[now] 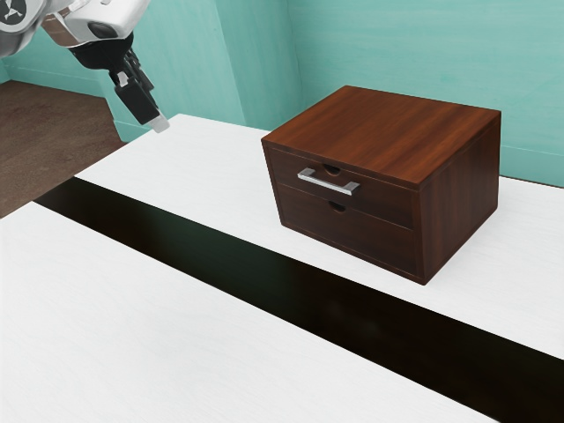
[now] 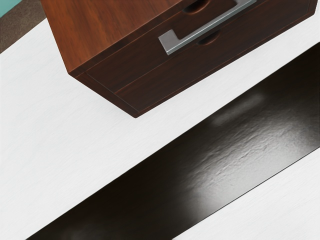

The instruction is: Pull the drawer handle with one arm to open the drawer

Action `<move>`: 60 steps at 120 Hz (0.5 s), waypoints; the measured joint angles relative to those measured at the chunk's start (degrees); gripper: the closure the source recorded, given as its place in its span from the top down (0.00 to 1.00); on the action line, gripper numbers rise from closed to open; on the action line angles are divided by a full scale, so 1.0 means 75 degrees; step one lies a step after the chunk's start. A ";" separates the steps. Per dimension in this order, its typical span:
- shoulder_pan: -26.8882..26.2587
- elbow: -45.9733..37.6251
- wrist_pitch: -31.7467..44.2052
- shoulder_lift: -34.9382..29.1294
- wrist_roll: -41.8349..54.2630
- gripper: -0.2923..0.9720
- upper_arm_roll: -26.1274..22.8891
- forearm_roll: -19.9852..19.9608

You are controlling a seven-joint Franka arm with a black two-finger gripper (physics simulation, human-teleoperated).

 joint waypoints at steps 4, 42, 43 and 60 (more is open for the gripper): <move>-0.0002 0.0000 0.0000 -0.0003 0.0000 0.77 0.0000 -0.0001; 0.0217 0.1079 -0.0158 0.0701 -0.0048 0.77 -0.1061 0.0005; 0.0168 0.1077 -0.0157 0.0733 -0.0054 0.77 -0.1082 0.0003; -0.0693 0.0848 -0.0287 0.0993 -0.0144 0.77 -0.1208 -0.0022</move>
